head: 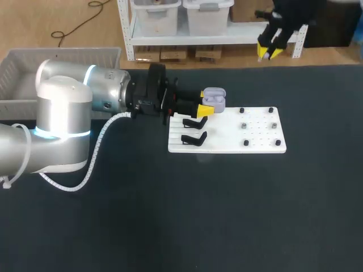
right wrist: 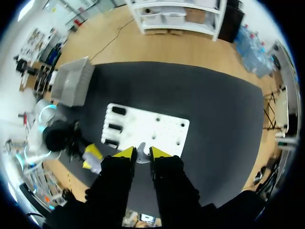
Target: Pick up each earbud case from the left stands, insert the matching earbuds, close the lid, and place the case in the box.
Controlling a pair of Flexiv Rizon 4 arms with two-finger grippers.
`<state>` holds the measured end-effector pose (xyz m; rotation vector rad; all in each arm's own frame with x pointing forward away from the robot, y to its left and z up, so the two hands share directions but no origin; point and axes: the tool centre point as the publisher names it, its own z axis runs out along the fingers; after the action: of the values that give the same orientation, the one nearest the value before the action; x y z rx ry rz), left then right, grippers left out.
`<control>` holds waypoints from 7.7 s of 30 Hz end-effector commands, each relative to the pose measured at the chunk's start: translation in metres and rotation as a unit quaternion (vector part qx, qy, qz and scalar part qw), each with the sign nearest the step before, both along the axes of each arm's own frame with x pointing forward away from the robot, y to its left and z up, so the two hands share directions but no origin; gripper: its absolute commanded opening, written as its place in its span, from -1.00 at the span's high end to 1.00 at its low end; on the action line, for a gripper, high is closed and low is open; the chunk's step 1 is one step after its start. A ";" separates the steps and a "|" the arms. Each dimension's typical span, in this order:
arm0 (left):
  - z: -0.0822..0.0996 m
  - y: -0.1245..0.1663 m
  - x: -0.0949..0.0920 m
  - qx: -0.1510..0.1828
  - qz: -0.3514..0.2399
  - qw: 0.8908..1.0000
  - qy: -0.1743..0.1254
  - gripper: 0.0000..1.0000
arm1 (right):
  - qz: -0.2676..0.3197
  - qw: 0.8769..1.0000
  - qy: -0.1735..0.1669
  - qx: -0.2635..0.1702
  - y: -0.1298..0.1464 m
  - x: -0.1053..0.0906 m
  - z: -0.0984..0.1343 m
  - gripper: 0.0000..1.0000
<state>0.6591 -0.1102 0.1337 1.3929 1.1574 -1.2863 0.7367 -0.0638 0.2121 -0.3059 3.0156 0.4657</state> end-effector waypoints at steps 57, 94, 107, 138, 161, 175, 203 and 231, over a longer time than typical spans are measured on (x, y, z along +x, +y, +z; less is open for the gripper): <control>0.000 0.000 -0.001 0.000 0.002 1.000 -0.001 1.00 | 0.139 0.987 0.064 -0.043 0.097 -0.103 0.033 1.00; 0.000 0.000 -0.001 0.000 0.002 1.000 -0.001 1.00 | 0.124 0.991 0.032 -0.049 0.123 -0.099 -0.013 1.00; 0.000 0.000 -0.001 0.000 0.002 1.000 -0.001 1.00 | 0.131 0.989 0.039 -0.049 0.122 -0.094 -0.021 1.00; 0.000 0.000 -0.001 0.000 0.002 1.000 -0.001 1.00 | 0.127 0.989 0.057 -0.053 0.120 -0.083 -0.039 1.00; 0.000 0.000 -0.001 0.000 0.002 1.000 -0.001 1.00 | 0.141 0.986 0.066 -0.060 0.119 -0.101 -0.020 -1.00; 0.000 0.000 -0.001 0.000 0.002 1.000 -0.001 1.00 | -0.015 0.997 0.065 -0.045 0.077 -0.064 -0.007 -1.00; 0.000 0.000 -0.001 0.000 0.002 1.000 -0.001 1.00 | -0.065 0.986 0.147 -0.051 0.053 -0.020 -0.070 -1.00; 0.000 0.000 -0.001 0.000 0.002 1.000 -0.001 1.00 | -0.043 0.995 0.082 -0.046 0.064 -0.068 -0.042 -1.00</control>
<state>0.6590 -0.1103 0.1337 1.3927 1.1576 -1.2860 0.6877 0.0033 0.1578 -0.1860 3.3292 0.3859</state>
